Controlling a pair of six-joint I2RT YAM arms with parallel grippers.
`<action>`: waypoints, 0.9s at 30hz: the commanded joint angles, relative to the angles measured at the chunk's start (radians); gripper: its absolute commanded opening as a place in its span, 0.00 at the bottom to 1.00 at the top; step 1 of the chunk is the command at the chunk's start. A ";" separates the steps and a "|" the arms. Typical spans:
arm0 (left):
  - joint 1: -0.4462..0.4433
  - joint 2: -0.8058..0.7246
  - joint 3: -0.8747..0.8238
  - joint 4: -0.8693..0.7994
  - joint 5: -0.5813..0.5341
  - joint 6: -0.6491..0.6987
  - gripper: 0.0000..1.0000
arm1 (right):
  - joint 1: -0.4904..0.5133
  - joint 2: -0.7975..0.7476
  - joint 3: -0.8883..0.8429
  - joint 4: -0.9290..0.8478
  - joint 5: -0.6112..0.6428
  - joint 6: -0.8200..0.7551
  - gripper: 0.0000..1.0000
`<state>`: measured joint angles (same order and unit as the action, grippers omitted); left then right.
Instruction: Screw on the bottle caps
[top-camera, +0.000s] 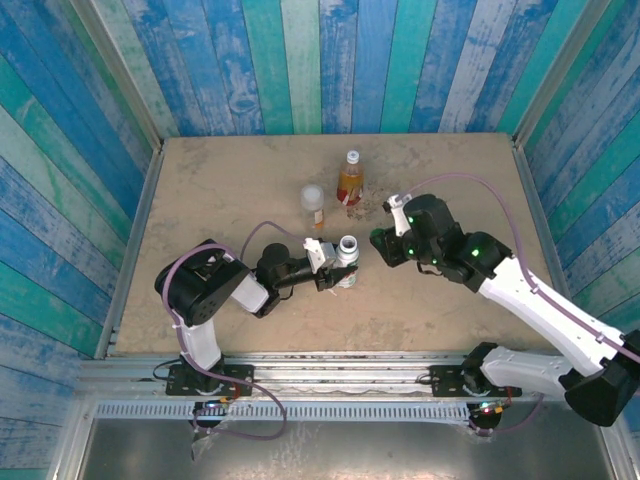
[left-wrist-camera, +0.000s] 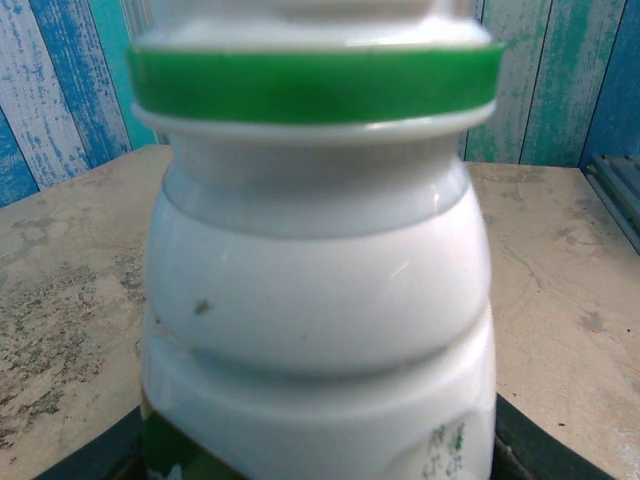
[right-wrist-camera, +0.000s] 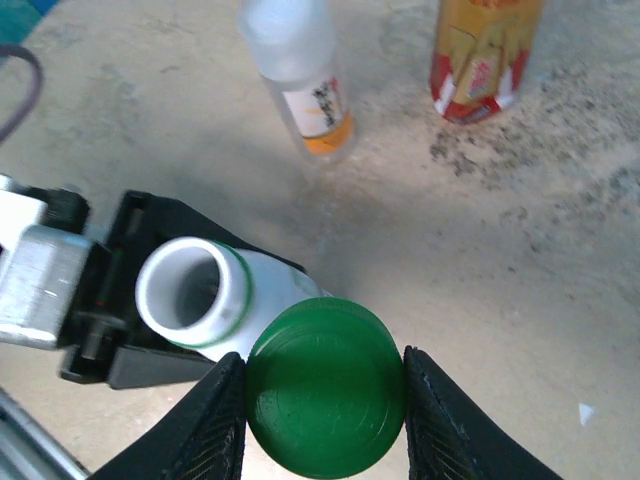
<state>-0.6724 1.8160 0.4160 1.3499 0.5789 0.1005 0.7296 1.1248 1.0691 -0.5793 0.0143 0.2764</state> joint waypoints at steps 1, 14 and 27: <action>-0.003 -0.014 0.001 -0.099 0.008 0.025 0.56 | -0.004 0.043 0.051 -0.015 -0.090 -0.054 0.39; -0.003 -0.023 0.001 -0.113 0.005 0.035 0.56 | -0.003 0.197 0.164 -0.066 -0.196 -0.140 0.38; -0.003 -0.023 0.004 -0.123 0.007 0.040 0.56 | 0.017 0.261 0.204 -0.108 -0.203 -0.183 0.38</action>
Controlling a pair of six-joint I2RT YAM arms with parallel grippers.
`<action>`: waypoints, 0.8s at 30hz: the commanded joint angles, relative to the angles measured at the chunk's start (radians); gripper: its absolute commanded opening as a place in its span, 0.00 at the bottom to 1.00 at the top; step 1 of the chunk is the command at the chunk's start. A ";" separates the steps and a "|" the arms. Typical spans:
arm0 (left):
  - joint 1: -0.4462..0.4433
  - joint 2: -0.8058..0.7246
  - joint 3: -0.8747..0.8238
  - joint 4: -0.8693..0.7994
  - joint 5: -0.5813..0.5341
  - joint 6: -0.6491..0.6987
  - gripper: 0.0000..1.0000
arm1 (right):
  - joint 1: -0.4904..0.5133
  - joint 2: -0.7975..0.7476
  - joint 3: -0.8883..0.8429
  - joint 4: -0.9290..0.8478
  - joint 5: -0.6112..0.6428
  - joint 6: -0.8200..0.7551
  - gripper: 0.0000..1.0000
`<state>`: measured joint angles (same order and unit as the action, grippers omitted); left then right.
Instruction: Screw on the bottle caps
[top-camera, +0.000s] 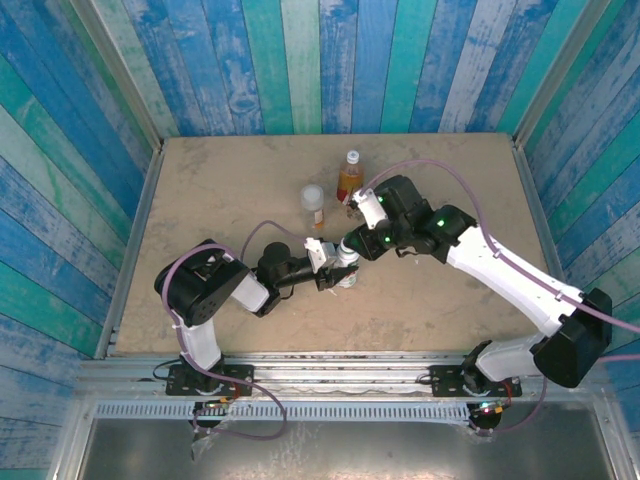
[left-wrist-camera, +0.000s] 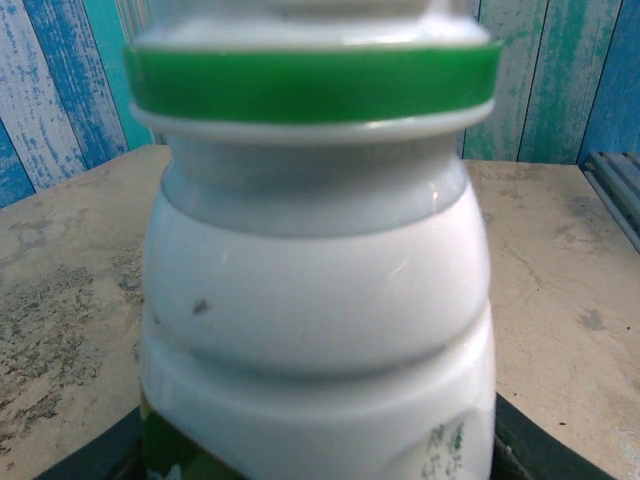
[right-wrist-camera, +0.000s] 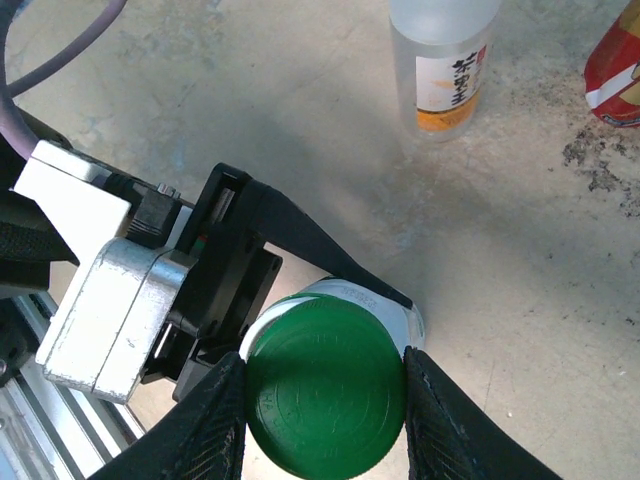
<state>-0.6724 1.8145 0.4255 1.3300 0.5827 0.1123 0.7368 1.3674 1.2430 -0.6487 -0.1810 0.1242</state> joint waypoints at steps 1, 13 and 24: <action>-0.003 -0.021 -0.007 -0.103 0.003 0.028 0.56 | 0.013 0.023 0.038 -0.046 -0.004 -0.035 0.38; -0.003 -0.020 -0.004 -0.109 0.007 0.027 0.56 | 0.083 0.070 0.081 -0.129 0.076 -0.101 0.38; -0.003 -0.025 -0.010 -0.110 0.005 0.032 0.56 | 0.099 0.160 0.160 -0.240 0.118 -0.100 0.38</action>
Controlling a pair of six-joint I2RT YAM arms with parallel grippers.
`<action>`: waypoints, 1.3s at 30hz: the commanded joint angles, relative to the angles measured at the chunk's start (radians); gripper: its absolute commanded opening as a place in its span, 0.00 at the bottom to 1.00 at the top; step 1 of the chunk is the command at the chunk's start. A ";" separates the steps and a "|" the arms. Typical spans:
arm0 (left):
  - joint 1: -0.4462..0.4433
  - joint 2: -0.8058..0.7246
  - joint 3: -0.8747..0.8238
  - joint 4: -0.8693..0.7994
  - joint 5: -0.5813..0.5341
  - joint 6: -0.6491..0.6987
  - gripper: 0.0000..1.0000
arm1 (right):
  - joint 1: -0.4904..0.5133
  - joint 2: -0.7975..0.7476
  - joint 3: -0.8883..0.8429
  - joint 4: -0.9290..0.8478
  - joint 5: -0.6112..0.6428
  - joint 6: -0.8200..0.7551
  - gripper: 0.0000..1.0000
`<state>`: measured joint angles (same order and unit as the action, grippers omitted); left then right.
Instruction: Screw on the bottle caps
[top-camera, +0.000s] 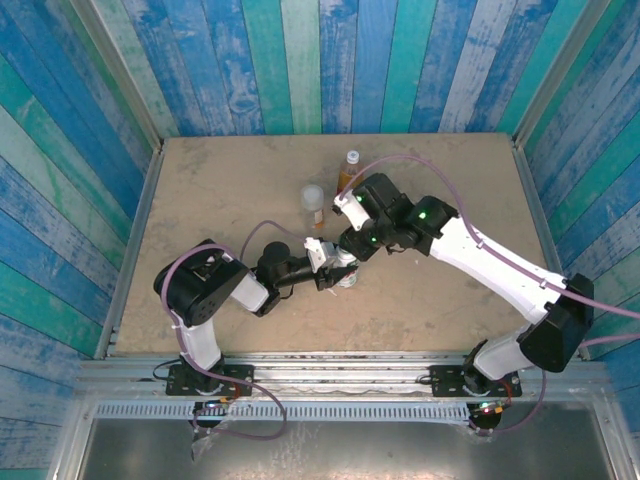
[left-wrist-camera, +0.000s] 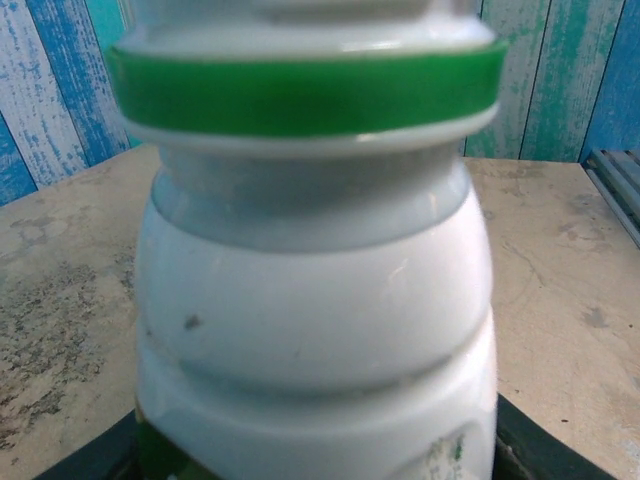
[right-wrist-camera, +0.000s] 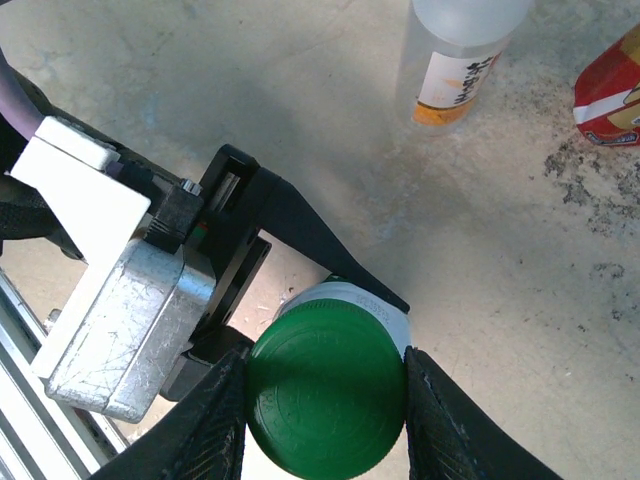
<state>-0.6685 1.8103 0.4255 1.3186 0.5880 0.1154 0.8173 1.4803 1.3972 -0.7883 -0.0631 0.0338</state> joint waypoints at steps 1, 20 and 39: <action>-0.006 -0.022 -0.009 -0.100 0.001 0.029 0.56 | 0.019 0.045 0.005 -0.099 -0.010 -0.010 0.38; -0.006 -0.030 -0.012 -0.104 0.008 0.028 0.56 | 0.019 0.014 0.021 -0.063 0.019 0.009 0.43; -0.006 -0.025 -0.007 -0.108 0.007 0.023 0.56 | 0.019 -0.047 -0.062 0.049 0.047 0.011 0.43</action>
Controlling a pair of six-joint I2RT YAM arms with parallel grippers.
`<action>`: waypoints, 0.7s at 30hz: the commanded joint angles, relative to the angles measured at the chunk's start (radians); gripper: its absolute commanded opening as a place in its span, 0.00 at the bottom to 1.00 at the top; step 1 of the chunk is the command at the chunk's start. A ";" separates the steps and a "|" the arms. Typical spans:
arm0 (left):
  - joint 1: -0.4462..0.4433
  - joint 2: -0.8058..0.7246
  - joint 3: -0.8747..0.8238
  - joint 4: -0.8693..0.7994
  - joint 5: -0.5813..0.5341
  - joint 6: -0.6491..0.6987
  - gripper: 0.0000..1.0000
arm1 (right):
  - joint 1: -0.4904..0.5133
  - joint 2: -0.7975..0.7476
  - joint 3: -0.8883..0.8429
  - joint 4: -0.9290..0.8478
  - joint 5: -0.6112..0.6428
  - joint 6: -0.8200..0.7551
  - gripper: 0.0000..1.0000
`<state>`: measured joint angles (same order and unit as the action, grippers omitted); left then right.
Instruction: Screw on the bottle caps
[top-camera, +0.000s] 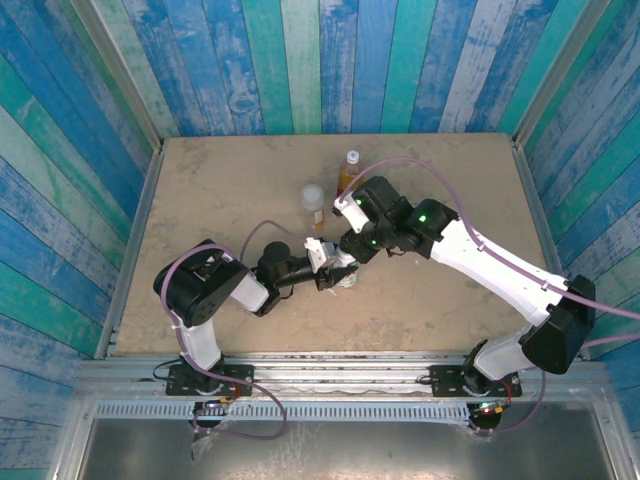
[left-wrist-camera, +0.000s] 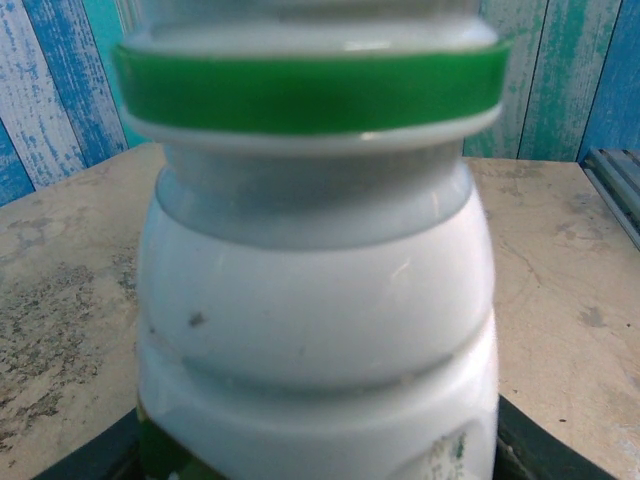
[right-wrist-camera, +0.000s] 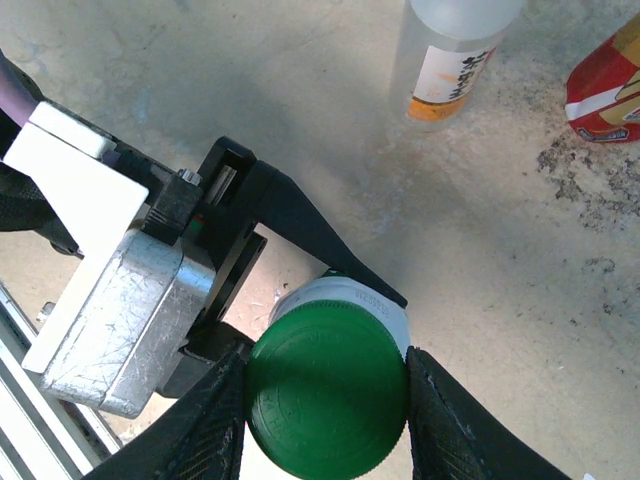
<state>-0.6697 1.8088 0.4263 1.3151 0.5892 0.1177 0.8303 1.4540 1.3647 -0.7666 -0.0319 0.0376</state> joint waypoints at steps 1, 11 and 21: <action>-0.005 -0.025 -0.007 -0.104 0.006 0.019 0.56 | 0.006 -0.021 -0.032 0.032 0.015 0.009 0.43; -0.005 -0.025 -0.004 -0.113 0.012 0.022 0.56 | 0.006 -0.025 -0.016 0.045 0.031 -0.002 0.52; -0.005 -0.024 -0.003 -0.116 0.010 0.025 0.56 | 0.006 -0.033 -0.024 0.057 0.040 0.001 0.66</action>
<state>-0.6697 1.8088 0.4309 1.3083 0.5907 0.1188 0.8303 1.4441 1.3460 -0.7155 -0.0025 0.0364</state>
